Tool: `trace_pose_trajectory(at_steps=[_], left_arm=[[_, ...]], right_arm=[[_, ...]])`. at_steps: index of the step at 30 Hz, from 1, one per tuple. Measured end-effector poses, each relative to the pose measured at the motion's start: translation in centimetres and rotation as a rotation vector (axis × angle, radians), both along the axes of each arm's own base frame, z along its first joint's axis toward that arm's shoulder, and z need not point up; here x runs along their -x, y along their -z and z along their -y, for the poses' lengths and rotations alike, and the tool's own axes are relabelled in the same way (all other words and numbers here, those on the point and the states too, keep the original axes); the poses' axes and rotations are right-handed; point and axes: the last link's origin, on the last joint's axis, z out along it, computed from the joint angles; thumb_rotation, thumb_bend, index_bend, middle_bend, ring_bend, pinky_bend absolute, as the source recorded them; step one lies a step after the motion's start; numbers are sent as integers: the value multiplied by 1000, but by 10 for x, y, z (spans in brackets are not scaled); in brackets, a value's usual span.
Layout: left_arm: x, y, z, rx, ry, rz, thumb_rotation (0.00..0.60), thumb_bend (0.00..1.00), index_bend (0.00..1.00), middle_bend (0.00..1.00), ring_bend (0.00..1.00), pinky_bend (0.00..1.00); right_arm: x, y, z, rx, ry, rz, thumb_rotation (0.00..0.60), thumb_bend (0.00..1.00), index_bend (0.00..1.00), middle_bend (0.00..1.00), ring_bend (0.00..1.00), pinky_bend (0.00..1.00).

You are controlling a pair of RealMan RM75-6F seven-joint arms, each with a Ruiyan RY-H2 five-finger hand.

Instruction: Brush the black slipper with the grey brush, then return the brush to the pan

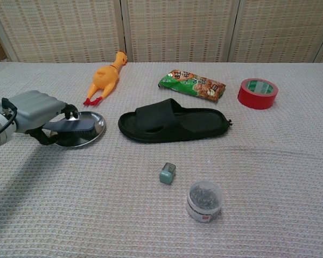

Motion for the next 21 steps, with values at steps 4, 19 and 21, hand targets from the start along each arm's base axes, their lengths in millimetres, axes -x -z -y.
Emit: trace_pose_trajectory(at_steps=[4, 19, 21], left_arm=[[1, 3, -4, -10, 10, -10, 600, 401, 295, 290, 661, 969], [5, 8, -9, -35, 45, -8, 600, 401, 396, 427, 661, 969], [5, 8, -9, -36, 49, -1, 600, 402, 426, 471, 661, 970]], right_arm=[[1, 0, 0, -9, 9, -1, 600, 88, 0, 0, 0, 0], [3, 0, 1, -15, 26, -6, 600, 88, 0, 0, 0, 0], [3, 1, 1, -17, 27, -7, 600, 88, 0, 0, 0, 0]])
